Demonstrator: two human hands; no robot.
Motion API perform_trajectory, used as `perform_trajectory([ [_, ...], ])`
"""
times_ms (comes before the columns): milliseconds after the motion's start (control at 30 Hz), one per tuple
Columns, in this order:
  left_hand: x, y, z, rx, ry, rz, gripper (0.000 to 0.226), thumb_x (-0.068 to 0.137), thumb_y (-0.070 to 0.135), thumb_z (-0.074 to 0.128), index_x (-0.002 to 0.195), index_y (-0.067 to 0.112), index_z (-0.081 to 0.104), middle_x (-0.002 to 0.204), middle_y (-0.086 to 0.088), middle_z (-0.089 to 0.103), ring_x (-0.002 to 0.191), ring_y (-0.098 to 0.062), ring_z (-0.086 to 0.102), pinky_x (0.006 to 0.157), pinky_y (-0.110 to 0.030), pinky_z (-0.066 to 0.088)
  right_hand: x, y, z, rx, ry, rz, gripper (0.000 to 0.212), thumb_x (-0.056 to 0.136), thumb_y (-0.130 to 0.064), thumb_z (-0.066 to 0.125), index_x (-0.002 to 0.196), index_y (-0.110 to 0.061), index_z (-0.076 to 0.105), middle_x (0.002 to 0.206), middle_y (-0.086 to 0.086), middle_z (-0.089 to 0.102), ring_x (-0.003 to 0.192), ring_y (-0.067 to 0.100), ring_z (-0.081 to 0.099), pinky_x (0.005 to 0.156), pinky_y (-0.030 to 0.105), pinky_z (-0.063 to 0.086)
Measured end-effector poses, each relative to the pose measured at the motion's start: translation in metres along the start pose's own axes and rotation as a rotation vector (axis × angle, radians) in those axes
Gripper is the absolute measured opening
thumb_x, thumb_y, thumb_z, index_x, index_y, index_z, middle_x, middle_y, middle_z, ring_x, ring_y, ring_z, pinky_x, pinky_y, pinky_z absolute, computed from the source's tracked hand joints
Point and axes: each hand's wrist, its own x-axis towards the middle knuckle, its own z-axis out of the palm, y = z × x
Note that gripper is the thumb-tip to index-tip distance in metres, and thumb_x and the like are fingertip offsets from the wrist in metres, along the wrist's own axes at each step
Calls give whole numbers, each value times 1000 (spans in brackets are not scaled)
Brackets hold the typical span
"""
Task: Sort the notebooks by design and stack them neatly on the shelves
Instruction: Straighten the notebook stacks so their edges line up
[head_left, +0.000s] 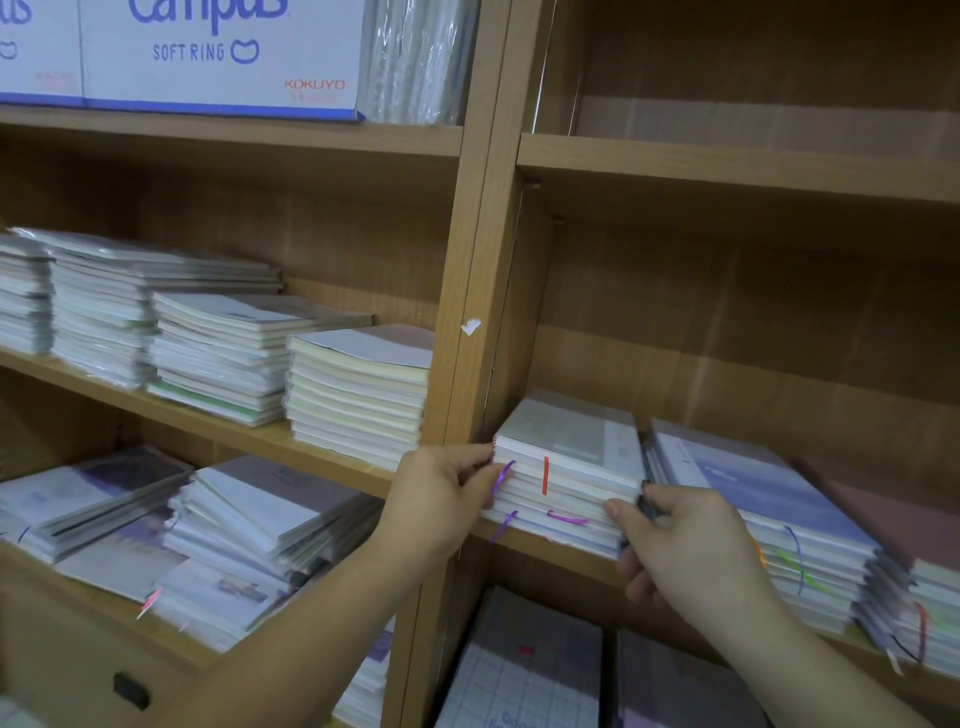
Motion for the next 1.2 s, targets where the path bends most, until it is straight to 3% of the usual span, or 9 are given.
perform_trajectory([
  [167,-3,1,-1,23,43,36,24,96,34,67,118,32,73,74,13,71,74,-3,68,70,-28,61,-2,0,0,-39,-8,-35,29,98,-33,63,77,-12,65,53,4,68,42,23,66,57,38,56],
  [267,-2,2,-2,38,45,42,16,97,37,65,105,29,77,70,5,72,69,-11,68,67,-38,59,-3,-1,-1,-69,-16,-26,31,99,-35,60,78,-12,64,54,3,68,42,22,66,59,43,60],
  [433,-2,2,3,-35,37,5,13,98,36,64,90,32,74,70,4,72,70,-11,67,68,-37,58,-2,-5,2,-58,-19,9,33,100,-32,58,77,-10,62,53,4,68,43,22,67,61,44,60],
  [533,-1,1,7,-5,68,-14,10,99,35,63,91,35,71,68,8,70,71,-3,66,66,-26,58,-4,-9,4,-132,9,-15,38,100,-38,56,74,-12,62,50,-2,67,44,14,66,62,36,57],
  [633,1,-1,8,53,91,17,16,99,34,62,94,26,75,67,9,69,70,-3,65,65,-29,56,-7,-7,1,-290,95,-75,46,96,-51,55,67,-17,63,48,-9,64,51,8,65,65,31,53],
  [800,1,-5,6,94,81,44,16,100,33,62,102,27,76,72,12,69,72,-5,66,69,-31,58,-10,-4,0,-157,67,-96,40,98,-43,58,70,-16,64,48,-6,65,38,9,61,60,29,53],
  [1033,-5,-9,7,26,110,106,18,100,26,64,108,26,79,70,24,68,79,0,66,68,-24,55,-9,-4,1,-192,56,-98,39,101,-44,53,74,-19,66,51,-5,67,42,8,63,64,28,54],
  [1200,-7,-6,8,57,94,110,22,100,29,63,117,27,76,76,29,64,85,7,64,68,-10,52,-8,-2,3,-79,29,-48,30,102,-35,55,79,-20,67,54,-1,68,42,16,66,59,35,57],
])
